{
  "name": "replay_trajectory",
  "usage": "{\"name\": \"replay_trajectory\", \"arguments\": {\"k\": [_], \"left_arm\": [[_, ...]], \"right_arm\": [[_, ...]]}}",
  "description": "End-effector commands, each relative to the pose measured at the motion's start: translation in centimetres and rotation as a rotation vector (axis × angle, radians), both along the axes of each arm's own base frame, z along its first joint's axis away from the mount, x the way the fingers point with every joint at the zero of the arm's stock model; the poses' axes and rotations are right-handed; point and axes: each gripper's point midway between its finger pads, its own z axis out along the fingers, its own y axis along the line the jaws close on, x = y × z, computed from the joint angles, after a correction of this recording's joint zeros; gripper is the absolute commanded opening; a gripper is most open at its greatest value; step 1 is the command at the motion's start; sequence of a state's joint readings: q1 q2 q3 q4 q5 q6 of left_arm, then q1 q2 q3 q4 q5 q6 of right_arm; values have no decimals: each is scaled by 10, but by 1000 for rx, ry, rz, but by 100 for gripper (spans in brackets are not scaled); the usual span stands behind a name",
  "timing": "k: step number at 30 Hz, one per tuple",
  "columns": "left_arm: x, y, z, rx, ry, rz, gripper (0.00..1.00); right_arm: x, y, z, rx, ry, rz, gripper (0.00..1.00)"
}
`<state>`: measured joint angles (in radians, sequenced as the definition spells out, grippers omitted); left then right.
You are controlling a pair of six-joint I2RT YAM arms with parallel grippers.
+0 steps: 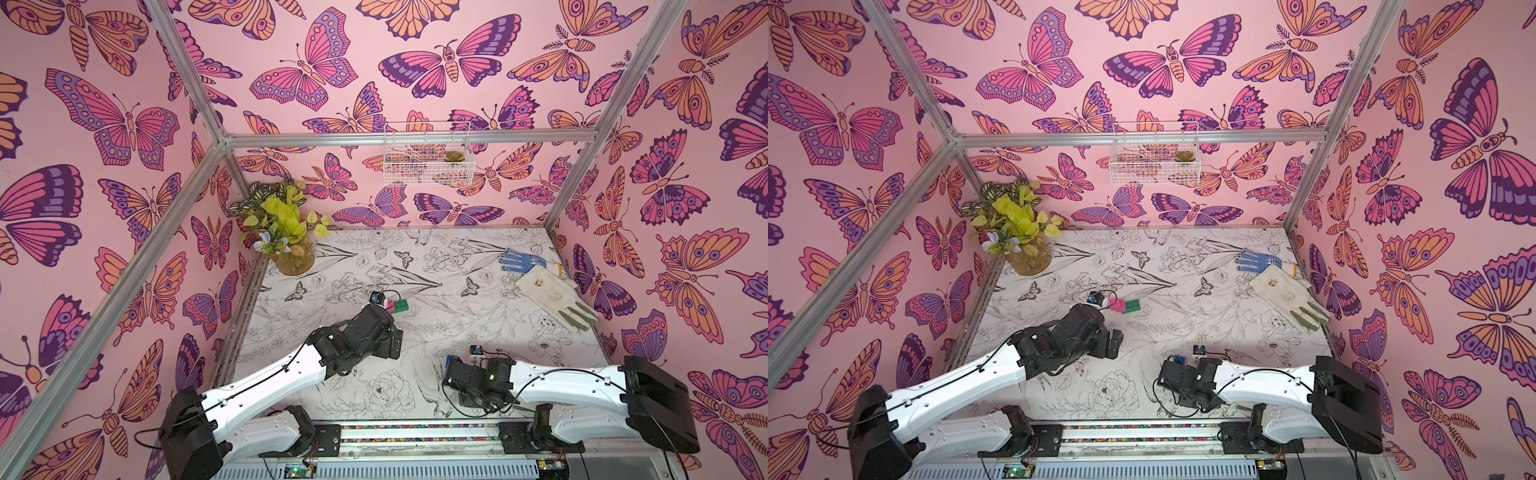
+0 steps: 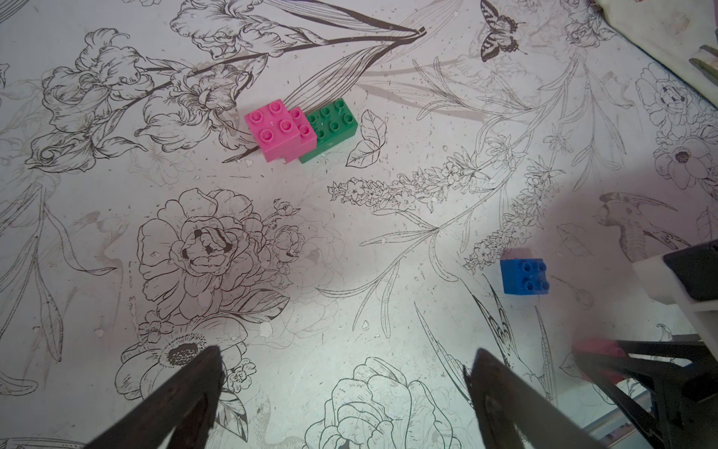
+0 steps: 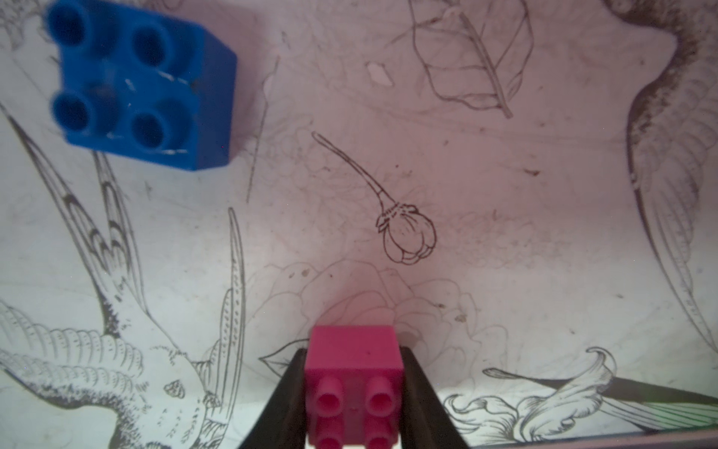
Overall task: Assemble the letter v with lego
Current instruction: Pick up the lego brick from the center of the board.
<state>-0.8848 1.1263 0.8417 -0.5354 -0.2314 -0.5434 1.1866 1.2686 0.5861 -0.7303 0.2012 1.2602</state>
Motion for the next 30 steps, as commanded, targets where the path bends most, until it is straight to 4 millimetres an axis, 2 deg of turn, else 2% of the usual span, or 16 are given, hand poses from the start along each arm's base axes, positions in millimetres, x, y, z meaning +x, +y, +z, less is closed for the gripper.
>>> {"name": "replay_trajectory", "arguments": {"k": [1,4,7,10,19,23,30], "left_arm": [[-3,1,-9,7,17,-1,100],[-1,1,-8,7,11,5,100],[0,0,-6,8,6,5,100],[2,0,-4,9,0,4,100],[5,-1,-6,31,-1,4,100],[6,-1,-7,43,-3,6,100],[8,-1,-6,54,0,13,100]], "right_arm": [[-3,-4,-1,-1,3,-3,17],[5,-6,12,-32,-42,17,14],[23,-10,35,-103,-124,33,14],[34,-12,41,-146,-107,49,14],[49,-12,18,-157,-46,51,11],[55,-7,8,-134,-17,63,1],[62,10,-3,-121,53,116,2]]}}
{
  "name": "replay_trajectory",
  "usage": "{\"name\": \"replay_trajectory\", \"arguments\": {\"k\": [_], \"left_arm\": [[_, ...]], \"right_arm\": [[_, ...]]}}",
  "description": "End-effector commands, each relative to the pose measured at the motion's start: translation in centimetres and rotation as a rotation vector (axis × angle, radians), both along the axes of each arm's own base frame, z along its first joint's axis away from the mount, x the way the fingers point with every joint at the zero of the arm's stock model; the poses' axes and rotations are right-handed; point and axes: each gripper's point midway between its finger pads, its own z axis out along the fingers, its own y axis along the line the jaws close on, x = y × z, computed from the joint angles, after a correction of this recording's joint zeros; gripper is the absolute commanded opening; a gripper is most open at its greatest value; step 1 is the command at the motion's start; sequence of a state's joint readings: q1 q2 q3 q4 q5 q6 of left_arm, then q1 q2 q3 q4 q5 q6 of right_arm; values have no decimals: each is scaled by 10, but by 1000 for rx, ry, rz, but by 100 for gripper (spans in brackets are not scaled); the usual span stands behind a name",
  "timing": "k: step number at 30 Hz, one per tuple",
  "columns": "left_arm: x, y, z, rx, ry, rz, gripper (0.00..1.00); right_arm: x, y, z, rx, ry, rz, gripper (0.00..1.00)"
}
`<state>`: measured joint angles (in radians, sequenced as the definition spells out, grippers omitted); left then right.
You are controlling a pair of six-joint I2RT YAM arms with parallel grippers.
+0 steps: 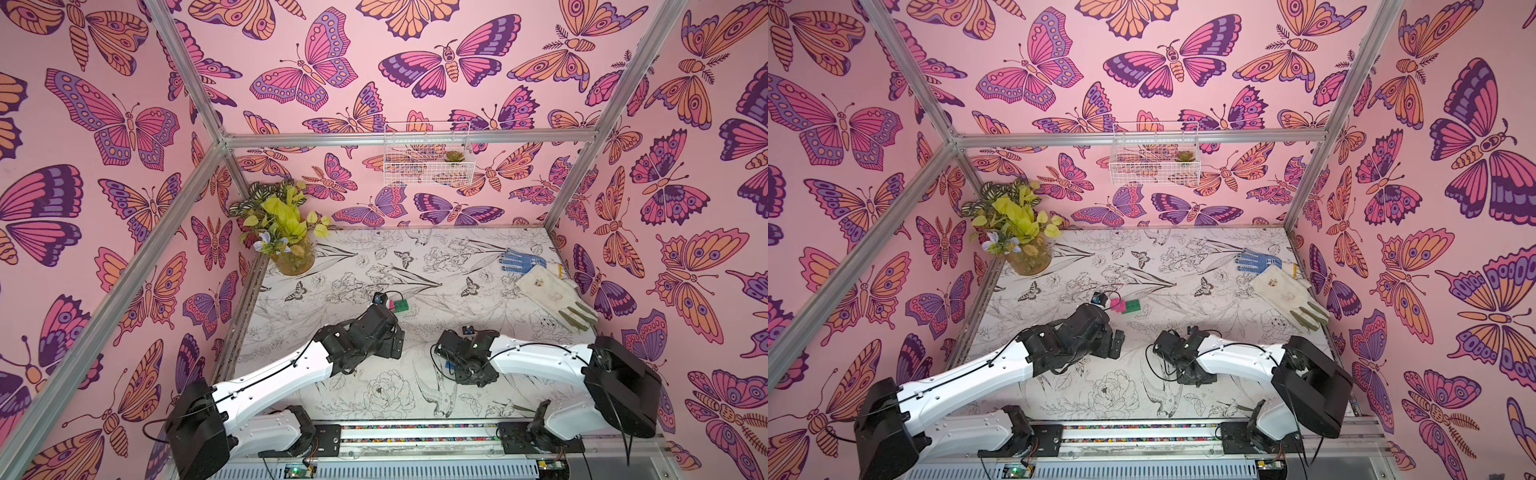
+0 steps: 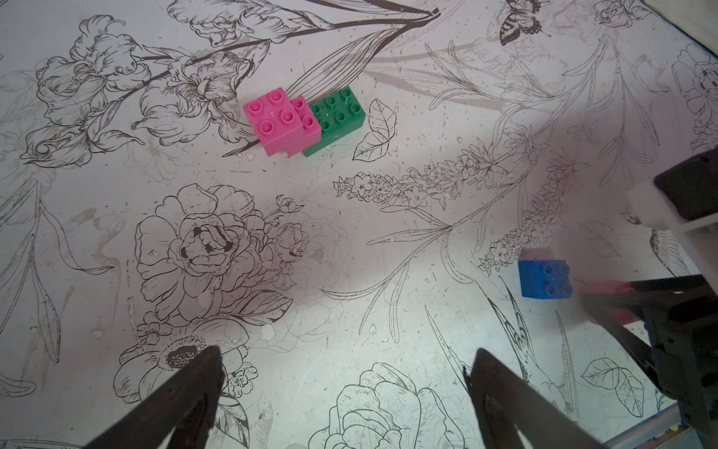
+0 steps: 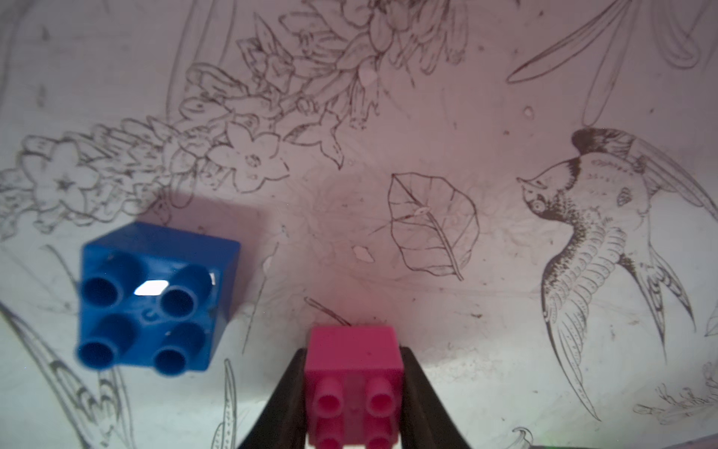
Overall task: Assemble the letter v with lego
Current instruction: Pick up the lego brick from the center of the board, then adjust the lego brick at the center of the board.
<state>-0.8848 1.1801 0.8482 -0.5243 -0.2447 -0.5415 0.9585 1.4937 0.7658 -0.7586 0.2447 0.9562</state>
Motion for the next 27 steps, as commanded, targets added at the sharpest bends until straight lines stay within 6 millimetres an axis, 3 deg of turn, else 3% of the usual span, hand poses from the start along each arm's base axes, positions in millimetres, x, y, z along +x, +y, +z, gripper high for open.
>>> {"name": "replay_trajectory", "arguments": {"k": [1,8,16,22,27], "left_arm": [[3,2,5,19,-14,8,100],[2,8,5,36,-15,22,100],[2,14,6,53,-19,42,100],[2,12,4,52,-8,42,100],[2,12,6,53,-15,38,100]], "right_arm": [[3,16,-7,33,40,55,2],[6,41,-12,95,82,92,1],[12,57,-3,134,78,133,0],[11,58,13,130,61,140,0],[13,59,43,141,2,164,0]]}}
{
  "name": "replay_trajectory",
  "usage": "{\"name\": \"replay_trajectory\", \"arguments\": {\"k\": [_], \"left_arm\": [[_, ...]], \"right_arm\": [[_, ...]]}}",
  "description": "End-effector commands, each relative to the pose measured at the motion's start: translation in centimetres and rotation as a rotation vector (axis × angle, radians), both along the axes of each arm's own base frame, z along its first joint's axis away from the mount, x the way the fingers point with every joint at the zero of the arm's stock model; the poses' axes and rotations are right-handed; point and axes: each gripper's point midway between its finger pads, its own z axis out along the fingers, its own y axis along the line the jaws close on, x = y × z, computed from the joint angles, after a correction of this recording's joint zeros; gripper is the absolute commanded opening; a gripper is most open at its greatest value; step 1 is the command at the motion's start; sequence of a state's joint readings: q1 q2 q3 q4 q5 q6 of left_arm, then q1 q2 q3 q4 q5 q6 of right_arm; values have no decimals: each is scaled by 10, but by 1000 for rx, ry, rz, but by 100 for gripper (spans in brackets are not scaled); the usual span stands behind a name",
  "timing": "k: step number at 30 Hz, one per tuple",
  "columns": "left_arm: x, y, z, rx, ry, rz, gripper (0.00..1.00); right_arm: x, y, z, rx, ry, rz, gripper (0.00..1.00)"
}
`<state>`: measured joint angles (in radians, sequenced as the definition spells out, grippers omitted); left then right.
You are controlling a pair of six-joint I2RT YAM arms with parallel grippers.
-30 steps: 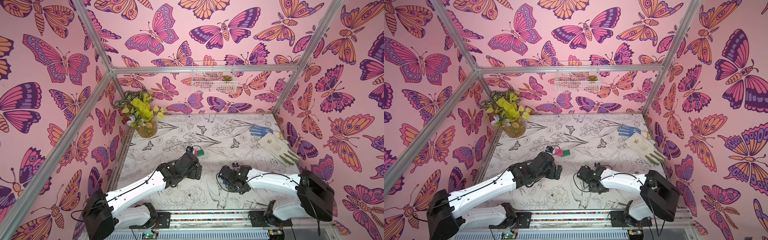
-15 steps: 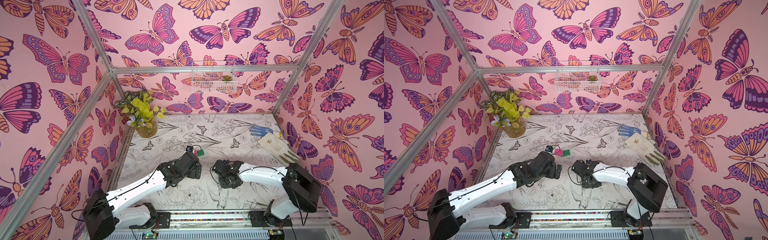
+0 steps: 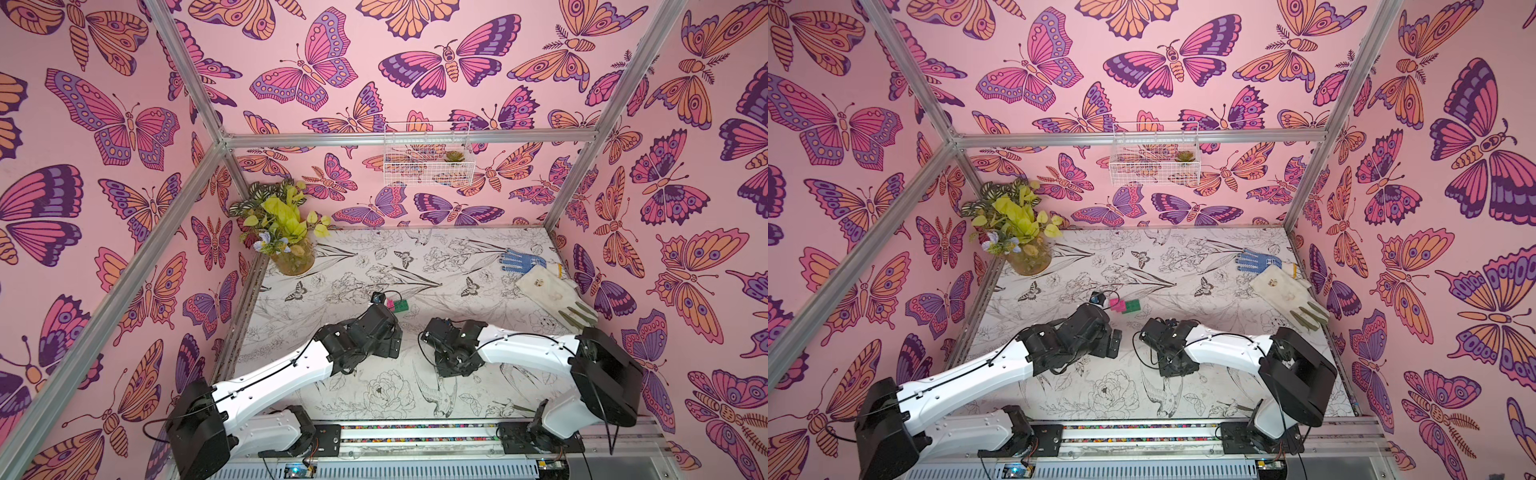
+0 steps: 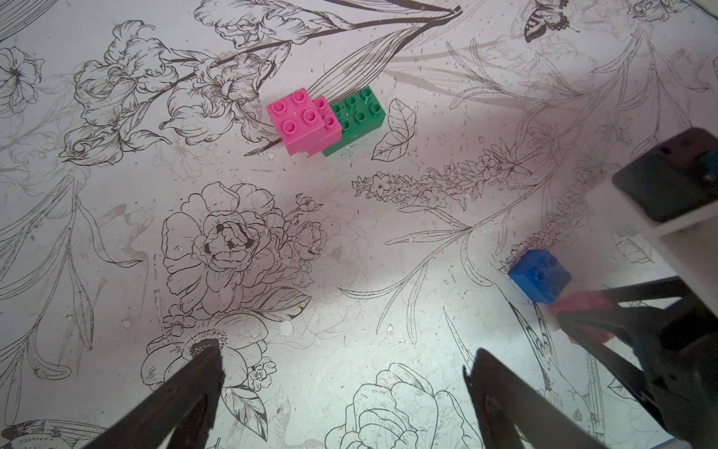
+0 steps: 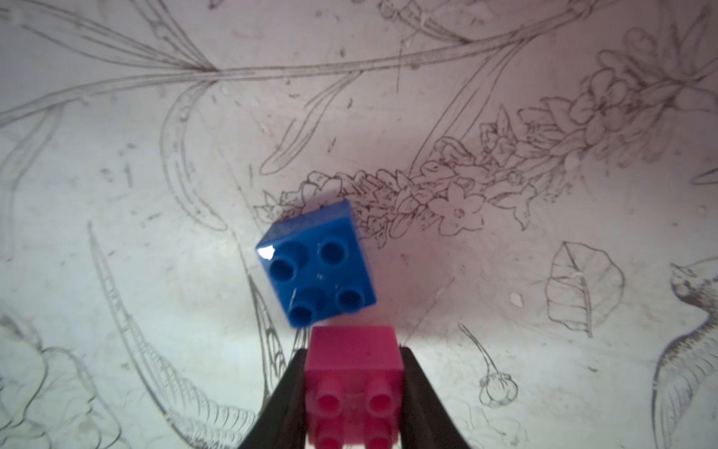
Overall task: Assemble the letter v with lego
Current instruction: Adjust the lego brick at the center of the board, then assemble the lego brick with the lego brick.
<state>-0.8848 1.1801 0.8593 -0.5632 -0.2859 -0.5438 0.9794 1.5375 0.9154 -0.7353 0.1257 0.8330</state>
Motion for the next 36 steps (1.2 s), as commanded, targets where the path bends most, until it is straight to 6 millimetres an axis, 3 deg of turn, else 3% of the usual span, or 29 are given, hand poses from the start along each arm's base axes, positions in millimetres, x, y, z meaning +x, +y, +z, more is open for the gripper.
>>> {"name": "replay_trajectory", "arguments": {"k": [1,12,15,36], "left_arm": [[1,4,6,12,-10,14,100],[4,12,10,17,-42,39,100],[6,12,10,-1,-38,35,100],[5,17,0,-24,-39,31,100]], "right_arm": [[4,-1,23,-13,-39,18,0],[14,7,19,-14,-8,97,0],[17,10,27,-26,-11,165,0],[17,3,1,-65,56,285,0]]}}
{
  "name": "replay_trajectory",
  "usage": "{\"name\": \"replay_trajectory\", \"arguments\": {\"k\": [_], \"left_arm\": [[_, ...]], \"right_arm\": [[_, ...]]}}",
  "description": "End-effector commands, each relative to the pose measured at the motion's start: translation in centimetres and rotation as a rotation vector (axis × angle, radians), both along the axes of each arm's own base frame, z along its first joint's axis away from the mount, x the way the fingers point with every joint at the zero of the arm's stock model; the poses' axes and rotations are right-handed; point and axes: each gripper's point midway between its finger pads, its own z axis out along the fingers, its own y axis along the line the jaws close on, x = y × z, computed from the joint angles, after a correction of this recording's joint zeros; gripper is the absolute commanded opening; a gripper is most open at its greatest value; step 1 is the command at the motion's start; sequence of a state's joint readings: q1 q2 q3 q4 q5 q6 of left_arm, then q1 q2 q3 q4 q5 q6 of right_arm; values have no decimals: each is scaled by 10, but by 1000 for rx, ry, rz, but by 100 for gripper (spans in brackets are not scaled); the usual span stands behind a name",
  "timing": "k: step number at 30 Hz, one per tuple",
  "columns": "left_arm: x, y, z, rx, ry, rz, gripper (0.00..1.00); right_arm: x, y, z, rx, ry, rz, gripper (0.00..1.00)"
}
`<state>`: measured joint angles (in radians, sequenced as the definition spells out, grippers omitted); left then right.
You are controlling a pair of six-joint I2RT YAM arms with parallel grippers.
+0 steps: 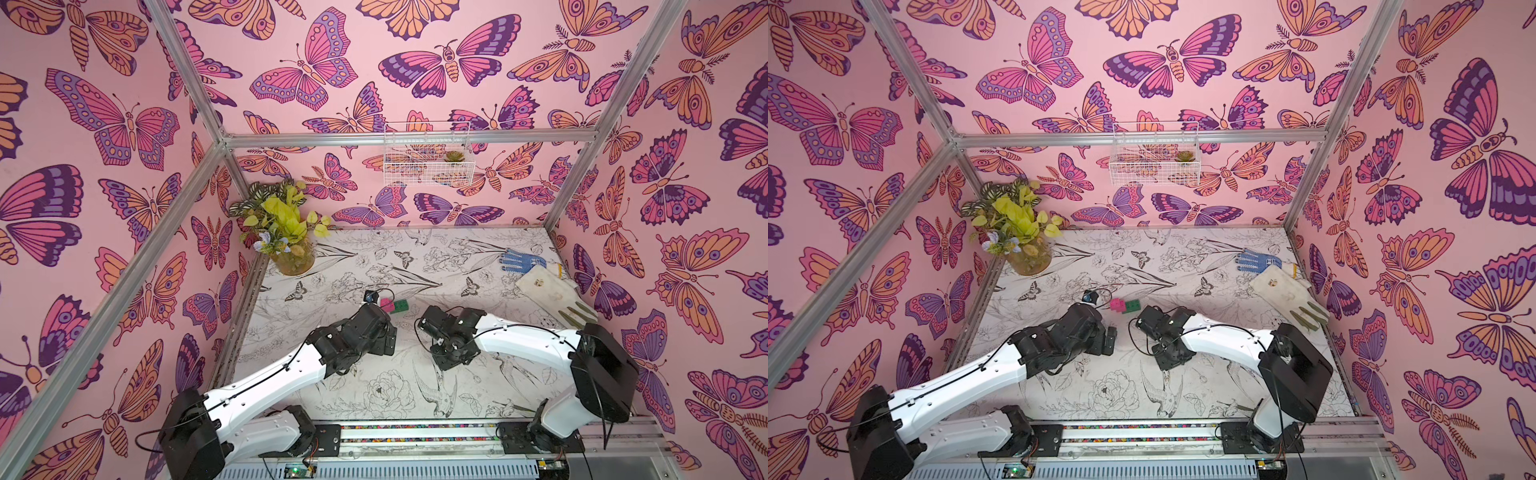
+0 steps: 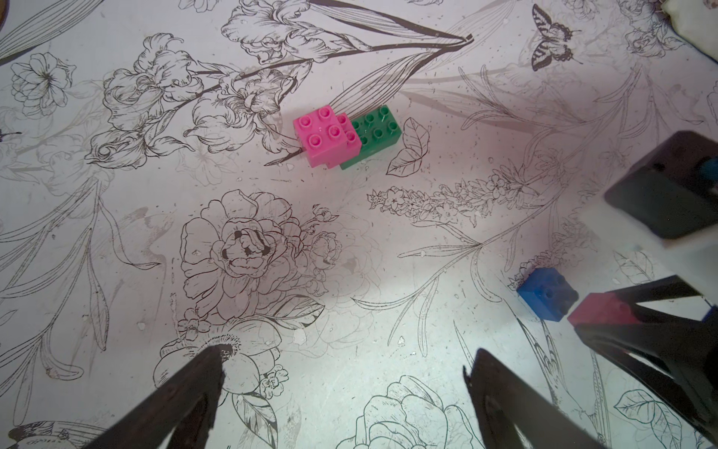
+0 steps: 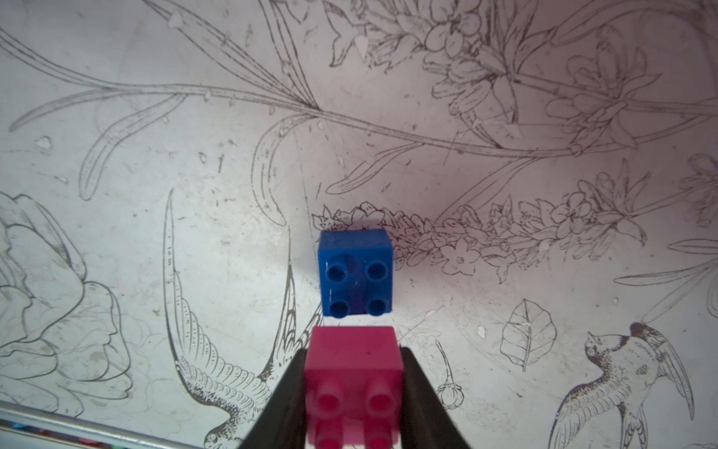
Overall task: Assemble the letter v with lego
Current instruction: Assemble the lego brick with the lego brick.
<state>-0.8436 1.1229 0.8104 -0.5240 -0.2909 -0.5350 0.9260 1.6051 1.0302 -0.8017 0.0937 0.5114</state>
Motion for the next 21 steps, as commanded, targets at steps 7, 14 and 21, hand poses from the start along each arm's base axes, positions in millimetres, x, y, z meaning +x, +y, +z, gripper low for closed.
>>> {"name": "replay_trajectory", "arguments": {"k": [7,14,21], "left_arm": [[0,2,-10,13,5,-18,100],[-1,2,-16,11,13,-22,100],[-2,3,-16,-1,11,-18,100]], "right_arm": [[5,-8,-14,-33,27,-2,0],[8,-8,-17,-47,35,-13,0],[5,-10,-24,-45,47,-30,0]]}}
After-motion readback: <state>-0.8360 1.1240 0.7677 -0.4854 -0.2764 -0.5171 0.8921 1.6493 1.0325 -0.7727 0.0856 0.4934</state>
